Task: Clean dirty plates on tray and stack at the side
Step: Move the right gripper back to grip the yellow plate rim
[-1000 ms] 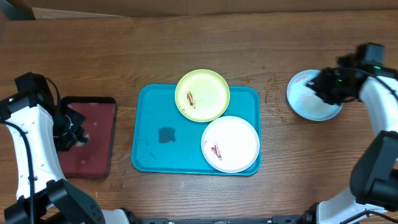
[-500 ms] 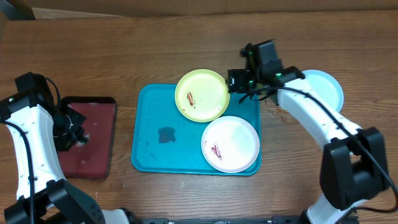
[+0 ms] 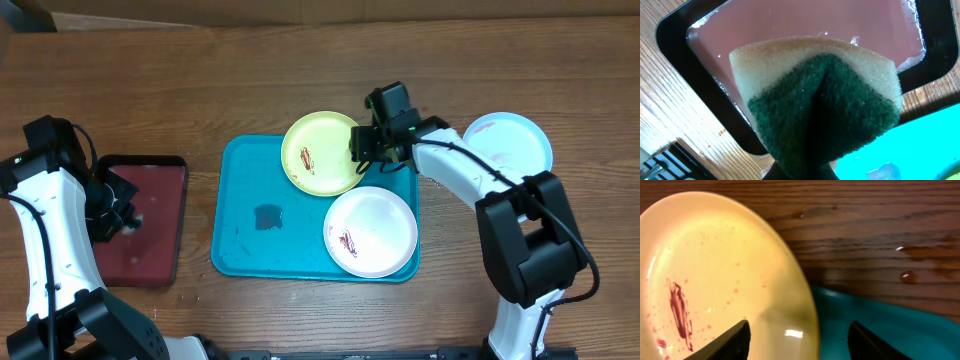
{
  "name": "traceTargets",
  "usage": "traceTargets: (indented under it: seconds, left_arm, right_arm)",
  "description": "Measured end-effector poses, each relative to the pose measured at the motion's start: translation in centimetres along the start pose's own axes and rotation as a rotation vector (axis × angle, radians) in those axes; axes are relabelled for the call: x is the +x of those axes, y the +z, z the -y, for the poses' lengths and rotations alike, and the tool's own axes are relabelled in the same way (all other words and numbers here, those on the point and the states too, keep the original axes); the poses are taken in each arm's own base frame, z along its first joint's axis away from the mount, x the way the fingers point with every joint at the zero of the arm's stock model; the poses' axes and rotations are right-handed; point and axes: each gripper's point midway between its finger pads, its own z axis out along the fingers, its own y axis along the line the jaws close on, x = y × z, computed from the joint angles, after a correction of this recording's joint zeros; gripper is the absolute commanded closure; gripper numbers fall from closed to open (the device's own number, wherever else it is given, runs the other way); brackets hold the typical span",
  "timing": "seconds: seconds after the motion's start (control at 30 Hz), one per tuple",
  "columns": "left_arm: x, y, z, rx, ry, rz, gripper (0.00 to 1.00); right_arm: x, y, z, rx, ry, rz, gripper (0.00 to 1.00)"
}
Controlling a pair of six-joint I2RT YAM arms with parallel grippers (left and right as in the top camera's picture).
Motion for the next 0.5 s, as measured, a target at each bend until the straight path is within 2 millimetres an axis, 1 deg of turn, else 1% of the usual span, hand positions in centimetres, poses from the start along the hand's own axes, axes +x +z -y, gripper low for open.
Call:
traceTargets:
  seconds: [0.1,0.17,0.33,0.5]
  left_arm:
    - [0.0,0.0,0.01,0.0,0.0,0.0,0.96]
    - [0.0,0.01,0.01,0.0,0.0,-0.001,0.96]
    - [0.0,0.01,0.01,0.0,0.0,0.0,0.96]
    - [0.04,0.0,0.08,0.004,0.001,-0.002,0.96]
  right_arm:
    - [0.26,0.15,-0.97,-0.012,-0.019,0.0,0.6]
    - [0.31,0.16,-1.24,-0.015,-0.02,0.001,0.66]
    - [0.43,0.17,-1.19,-0.011,-0.021,-0.003,0.68]
    - [0.83,0.18,-1.12,-0.007,-0.022,-0.018,0.68]
